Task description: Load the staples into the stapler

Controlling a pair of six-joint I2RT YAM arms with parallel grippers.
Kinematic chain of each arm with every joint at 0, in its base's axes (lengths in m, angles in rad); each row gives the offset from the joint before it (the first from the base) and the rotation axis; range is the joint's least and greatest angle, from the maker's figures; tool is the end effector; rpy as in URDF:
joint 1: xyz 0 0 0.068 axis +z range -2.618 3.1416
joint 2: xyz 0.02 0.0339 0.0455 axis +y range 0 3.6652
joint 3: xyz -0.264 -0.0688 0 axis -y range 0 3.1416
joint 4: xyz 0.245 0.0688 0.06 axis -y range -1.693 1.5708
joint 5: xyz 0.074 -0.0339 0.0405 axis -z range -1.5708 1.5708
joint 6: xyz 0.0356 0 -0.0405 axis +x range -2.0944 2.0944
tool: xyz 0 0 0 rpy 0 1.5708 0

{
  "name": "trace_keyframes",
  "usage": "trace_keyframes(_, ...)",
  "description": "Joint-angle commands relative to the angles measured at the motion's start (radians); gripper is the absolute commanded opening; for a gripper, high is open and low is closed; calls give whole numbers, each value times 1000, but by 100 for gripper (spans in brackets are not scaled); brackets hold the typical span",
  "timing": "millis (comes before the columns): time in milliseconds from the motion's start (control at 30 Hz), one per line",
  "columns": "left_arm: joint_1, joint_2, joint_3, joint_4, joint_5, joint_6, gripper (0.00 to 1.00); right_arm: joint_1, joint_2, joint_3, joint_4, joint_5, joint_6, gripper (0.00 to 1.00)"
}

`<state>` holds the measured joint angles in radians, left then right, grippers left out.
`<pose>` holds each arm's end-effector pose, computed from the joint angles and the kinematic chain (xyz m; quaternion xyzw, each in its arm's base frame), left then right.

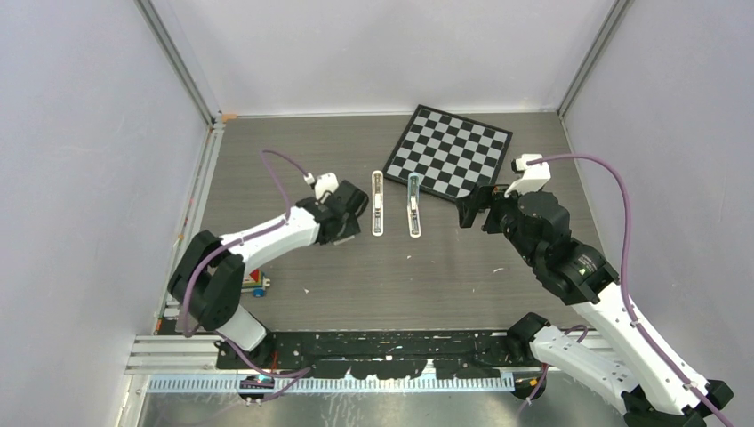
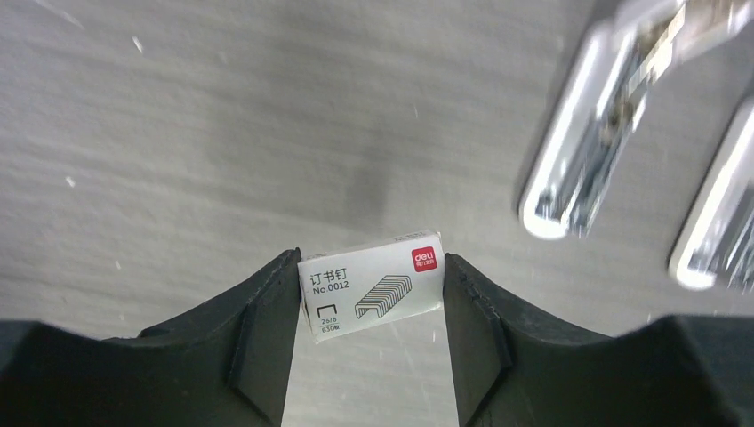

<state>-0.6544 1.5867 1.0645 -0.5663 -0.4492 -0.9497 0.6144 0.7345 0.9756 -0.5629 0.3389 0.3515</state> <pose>0.2599 -0.1799 0.2133 -0.1919 0.9285 -0.0170 0.3173 0.1292 0.0766 0.3732 -0.0071 0.8057 0.1465 0.5739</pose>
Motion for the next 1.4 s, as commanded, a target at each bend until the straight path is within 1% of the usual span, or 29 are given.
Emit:
trace_keyframes(0, -114, -96, -87, 19, -6, -92, 52, 2, -27, -12, 10, 20, 21, 100)
trace_keyframes(133, -195, -99, -130, 53, -1, -146, 52, 1, -35, -26, 3, 37, 25, 100)
trace_keyframes(333, -266, -67, -166, 105, 20, -192, 53, 2, -38, -38, -17, 32, 52, 100)
trace_keyframes(467, -301, -81, -182, 138, 48, -199, 61, 1, -35, -52, -23, 34, 74, 99)
trace_keyframes(600, -304, -126, -196, 153, 39, -154, 70, 1, -24, -61, -26, 14, 108, 100)
trace_keyframes(667, -302, -153, -203, 141, 21, -138, 72, 2, -13, -66, -25, -13, 132, 99)
trace_keyframes(767, -283, -200, -222, 140, 29, -110, 73, 2, 12, -75, -14, -73, 164, 98)
trace_keyframes(833, -251, -228, -244, 154, 70, -99, 71, 2, 44, -87, 5, -130, 200, 91)
trace_keyframes(933, -169, -267, -296, 193, 173, -86, 65, 2, 93, -111, 58, -245, 254, 77)
trace_keyframes(1000, -123, -298, -342, 256, 237, -71, 60, 3, 138, -127, 104, -309, 298, 67)
trace_keyframes(1167, -74, -346, -438, 369, 320, -46, 55, 7, 257, -169, 233, -436, 380, 48)
trace_keyframes(1267, -55, -346, -467, 409, 368, -40, 53, 18, 327, -191, 298, -469, 407, 39)
trace_keyframes(1367, -53, -344, -481, 432, 389, -23, 52, 35, 412, -206, 377, -512, 437, 36)
